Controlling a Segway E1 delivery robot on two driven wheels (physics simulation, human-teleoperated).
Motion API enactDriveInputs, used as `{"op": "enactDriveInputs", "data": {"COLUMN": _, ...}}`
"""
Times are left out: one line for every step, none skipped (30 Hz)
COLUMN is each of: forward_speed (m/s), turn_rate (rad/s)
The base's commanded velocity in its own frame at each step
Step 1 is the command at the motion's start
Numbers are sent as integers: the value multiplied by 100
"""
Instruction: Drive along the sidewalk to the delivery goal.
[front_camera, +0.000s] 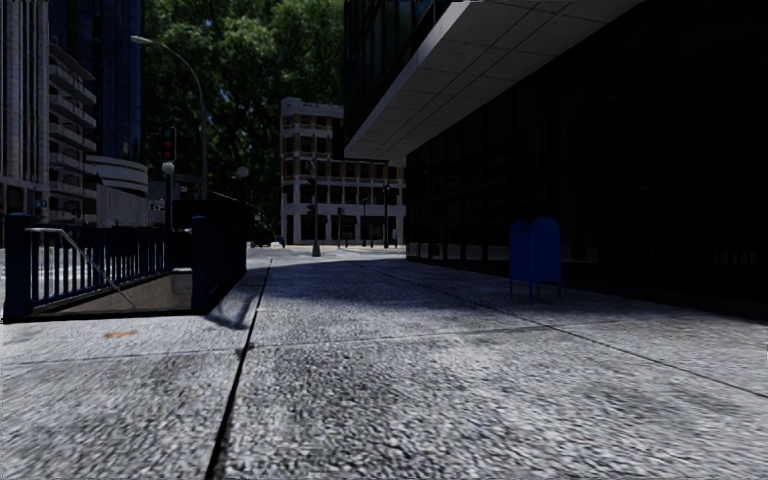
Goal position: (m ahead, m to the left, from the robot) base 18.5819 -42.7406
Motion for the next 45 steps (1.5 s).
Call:
{"op": "enactDriveInputs", "data": {"forward_speed": 180, "turn_rate": -43}}
{"op": "enactDriveInputs", "data": {"forward_speed": 180, "turn_rate": -24}}
{"op": "enactDriveInputs", "data": {"forward_speed": 180, "turn_rate": -2}}
{"op": "enactDriveInputs", "data": {"forward_speed": 181, "turn_rate": 0}}
{"op": "enactDriveInputs", "data": {"forward_speed": 181, "turn_rate": 0}}
{"op": "enactDriveInputs", "data": {"forward_speed": 182, "turn_rate": 0}}
{"op": "enactDriveInputs", "data": {"forward_speed": 182, "turn_rate": 0}}
{"op": "enactDriveInputs", "data": {"forward_speed": 182, "turn_rate": 0}}
{"op": "enactDriveInputs", "data": {"forward_speed": 182, "turn_rate": 0}}
{"op": "enactDriveInputs", "data": {"forward_speed": 182, "turn_rate": 0}}
{"op": "enactDriveInputs", "data": {"forward_speed": 182, "turn_rate": 0}}
{"op": "enactDriveInputs", "data": {"forward_speed": 182, "turn_rate": 0}}
{"op": "enactDriveInputs", "data": {"forward_speed": 182, "turn_rate": 0}}
{"op": "enactDriveInputs", "data": {"forward_speed": 183, "turn_rate": 0}}
{"op": "enactDriveInputs", "data": {"forward_speed": 183, "turn_rate": 0}}
{"op": "enactDriveInputs", "data": {"forward_speed": 183, "turn_rate": 0}}
{"op": "enactDriveInputs", "data": {"forward_speed": 183, "turn_rate": 0}}
{"op": "enactDriveInputs", "data": {"forward_speed": 183, "turn_rate": 0}}
{"op": "enactDriveInputs", "data": {"forward_speed": 184, "turn_rate": 0}}
{"op": "enactDriveInputs", "data": {"forward_speed": 184, "turn_rate": 0}}
{"op": "enactDriveInputs", "data": {"forward_speed": 184, "turn_rate": 0}}
{"op": "enactDriveInputs", "data": {"forward_speed": 184, "turn_rate": 0}}
{"op": "enactDriveInputs", "data": {"forward_speed": 184, "turn_rate": 0}}
{"op": "enactDriveInputs", "data": {"forward_speed": 184, "turn_rate": 0}}
{"op": "enactDriveInputs", "data": {"forward_speed": 184, "turn_rate": 0}}
{"op": "enactDriveInputs", "data": {"forward_speed": 184, "turn_rate": 0}}
{"op": "enactDriveInputs", "data": {"forward_speed": 184, "turn_rate": 0}}
{"op": "enactDriveInputs", "data": {"forward_speed": 184, "turn_rate": 0}}
{"op": "enactDriveInputs", "data": {"forward_speed": 184, "turn_rate": 0}}
{"op": "enactDriveInputs", "data": {"forward_speed": 184, "turn_rate": 11}}
{"op": "enactDriveInputs", "data": {"forward_speed": 184, "turn_rate": 28}}
{"op": "enactDriveInputs", "data": {"forward_speed": 184, "turn_rate": 34}}
{"op": "enactDriveInputs", "data": {"forward_speed": 184, "turn_rate": 34}}
{"op": "enactDriveInputs", "data": {"forward_speed": 184, "turn_rate": 35}}
{"op": "enactDriveInputs", "data": {"forward_speed": 184, "turn_rate": 16}}
{"op": "enactDriveInputs", "data": {"forward_speed": 184, "turn_rate": 0}}
{"op": "enactDriveInputs", "data": {"forward_speed": 184, "turn_rate": 0}}
{"op": "enactDriveInputs", "data": {"forward_speed": 184, "turn_rate": 0}}
{"op": "enactDriveInputs", "data": {"forward_speed": 184, "turn_rate": 0}}
{"op": "enactDriveInputs", "data": {"forward_speed": 184, "turn_rate": 0}}
{"op": "enactDriveInputs", "data": {"forward_speed": 184, "turn_rate": 0}}
{"op": "enactDriveInputs", "data": {"forward_speed": 184, "turn_rate": 0}}
{"op": "enactDriveInputs", "data": {"forward_speed": 184, "turn_rate": 21}}
{"op": "enactDriveInputs", "data": {"forward_speed": 184, "turn_rate": 21}}
{"op": "enactDriveInputs", "data": {"forward_speed": 184, "turn_rate": 42}}
